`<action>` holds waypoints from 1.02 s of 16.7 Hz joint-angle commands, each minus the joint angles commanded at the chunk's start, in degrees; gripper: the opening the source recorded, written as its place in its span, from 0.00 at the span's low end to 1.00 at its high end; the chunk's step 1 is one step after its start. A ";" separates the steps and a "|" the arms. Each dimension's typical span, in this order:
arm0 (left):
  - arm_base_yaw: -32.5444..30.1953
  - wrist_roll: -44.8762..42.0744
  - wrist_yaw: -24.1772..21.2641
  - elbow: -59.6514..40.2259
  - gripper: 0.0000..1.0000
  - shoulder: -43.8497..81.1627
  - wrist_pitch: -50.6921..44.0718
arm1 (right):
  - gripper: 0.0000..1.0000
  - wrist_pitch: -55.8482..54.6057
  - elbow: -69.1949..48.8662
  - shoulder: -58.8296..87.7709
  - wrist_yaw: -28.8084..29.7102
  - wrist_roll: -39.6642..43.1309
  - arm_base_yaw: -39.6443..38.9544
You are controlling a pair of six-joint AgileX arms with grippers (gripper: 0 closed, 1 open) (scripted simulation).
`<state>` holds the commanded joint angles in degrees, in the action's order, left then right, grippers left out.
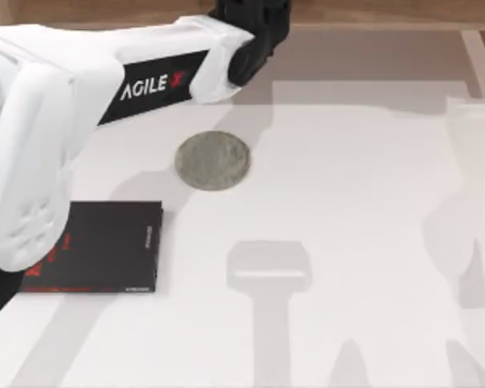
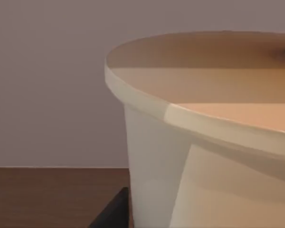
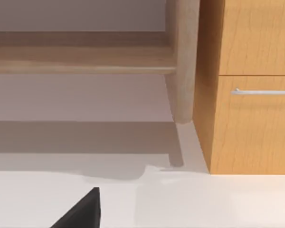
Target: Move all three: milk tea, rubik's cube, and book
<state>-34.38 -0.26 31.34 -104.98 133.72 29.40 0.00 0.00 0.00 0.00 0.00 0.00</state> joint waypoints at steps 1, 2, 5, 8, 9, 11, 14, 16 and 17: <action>0.00 0.00 0.00 0.00 0.02 0.00 0.00 | 1.00 0.00 0.00 0.00 0.00 0.00 0.00; 0.00 0.00 0.00 0.00 0.00 0.00 0.00 | 1.00 0.00 0.00 0.00 0.00 0.00 0.00; 0.00 0.00 0.00 0.00 0.00 0.00 0.00 | 1.00 0.00 0.00 0.00 0.00 0.00 0.00; 0.00 0.00 0.00 0.00 0.00 0.00 0.00 | 1.00 0.00 0.00 0.00 0.00 0.00 0.00; 0.00 0.00 0.00 0.00 0.00 0.00 0.00 | 1.00 0.00 0.00 0.00 0.00 0.00 0.00; -0.26 -0.09 0.17 0.14 0.00 -0.27 0.14 | 1.00 0.00 0.00 0.00 0.00 0.00 0.00; -1.42 -0.17 1.67 4.08 0.00 -3.78 2.00 | 1.00 0.00 0.00 0.00 0.00 0.00 0.00; -2.46 -0.21 2.55 9.65 0.00 -7.05 3.35 | 1.00 0.00 0.00 0.00 0.00 0.00 0.00; -3.10 -0.23 2.82 13.03 0.00 -8.40 3.93 | 1.00 0.00 0.00 0.00 0.00 0.00 0.00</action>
<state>-37.49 -0.49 34.16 -91.95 125.32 33.33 0.00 0.00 0.00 0.00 0.00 0.00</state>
